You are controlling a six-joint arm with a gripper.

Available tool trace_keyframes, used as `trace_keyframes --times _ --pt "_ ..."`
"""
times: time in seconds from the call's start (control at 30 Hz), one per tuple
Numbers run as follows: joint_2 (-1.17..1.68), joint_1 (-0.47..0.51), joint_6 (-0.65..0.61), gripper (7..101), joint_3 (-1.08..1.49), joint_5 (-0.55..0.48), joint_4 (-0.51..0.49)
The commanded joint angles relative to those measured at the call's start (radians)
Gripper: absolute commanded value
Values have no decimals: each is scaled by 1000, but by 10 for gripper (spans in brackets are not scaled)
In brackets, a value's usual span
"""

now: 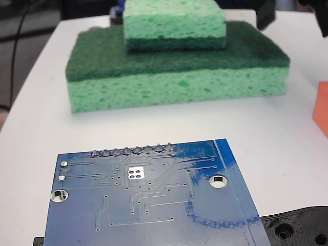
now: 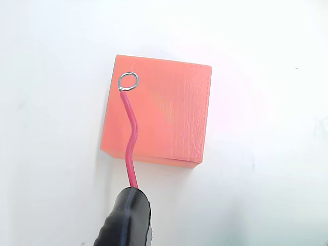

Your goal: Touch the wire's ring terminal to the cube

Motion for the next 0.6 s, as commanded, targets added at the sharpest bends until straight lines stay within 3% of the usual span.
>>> trace_keyframes --times 0.03,0.6 --pt "-17 5 -3 1003 -8 -5 -6" --pt "-98 55 -34 1003 -38 -40 -20"
